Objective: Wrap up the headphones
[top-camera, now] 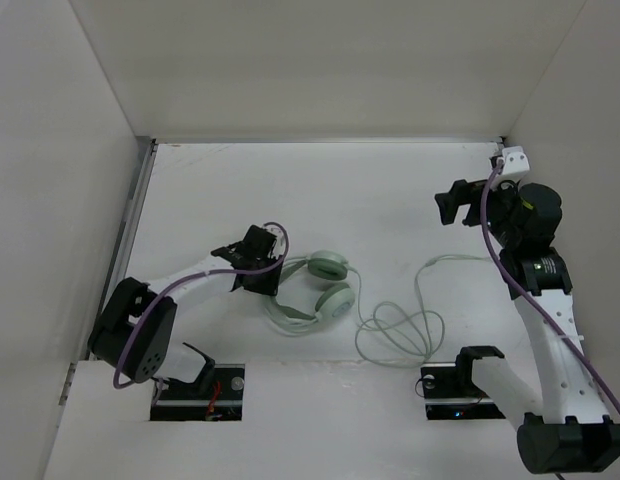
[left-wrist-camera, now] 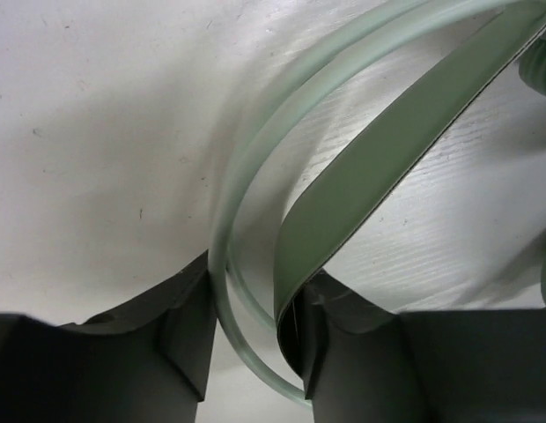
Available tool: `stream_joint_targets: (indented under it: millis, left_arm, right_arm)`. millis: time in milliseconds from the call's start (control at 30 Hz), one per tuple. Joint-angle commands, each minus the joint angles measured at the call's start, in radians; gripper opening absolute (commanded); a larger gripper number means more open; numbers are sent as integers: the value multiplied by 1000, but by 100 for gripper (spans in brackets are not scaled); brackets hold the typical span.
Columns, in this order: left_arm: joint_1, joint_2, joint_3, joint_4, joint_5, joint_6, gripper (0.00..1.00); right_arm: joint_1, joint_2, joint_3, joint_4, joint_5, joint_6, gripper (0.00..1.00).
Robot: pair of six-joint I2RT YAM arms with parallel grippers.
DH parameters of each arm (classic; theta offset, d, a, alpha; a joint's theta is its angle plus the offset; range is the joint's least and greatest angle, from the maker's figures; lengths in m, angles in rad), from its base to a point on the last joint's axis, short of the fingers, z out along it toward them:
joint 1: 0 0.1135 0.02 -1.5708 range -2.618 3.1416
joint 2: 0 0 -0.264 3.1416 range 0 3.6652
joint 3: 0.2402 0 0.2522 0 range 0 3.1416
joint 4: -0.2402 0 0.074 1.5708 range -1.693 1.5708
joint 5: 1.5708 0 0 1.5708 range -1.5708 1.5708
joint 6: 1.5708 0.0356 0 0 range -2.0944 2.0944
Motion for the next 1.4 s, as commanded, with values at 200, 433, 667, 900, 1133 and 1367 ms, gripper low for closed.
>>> stream_joint_targets:
  millis: [200,433,667,900,1133,1367]
  left_arm:
    - [27,59,-28,41,95,-23,13]
    - [61,74,-18,67,95,-17,4]
    - [68,67,40,66,97,-3,0]
    - [59,74,213,27,137,28,0]
    - [85,119,515,-8,134,34,0]
    - [140,224,837,-37,129,66,0]
  right_arm:
    - [-21,-19,34,59,-9,17,100]
    - [-24,-9,34,77,-9,31,100]
    - [-43,-13,34,79,-9,32,100]
    - [-53,-16,42,79,-10,29,100]
    - [-47,5,87,76,-16,19,100]
    - [26,57,171,65,-33,-27,100]
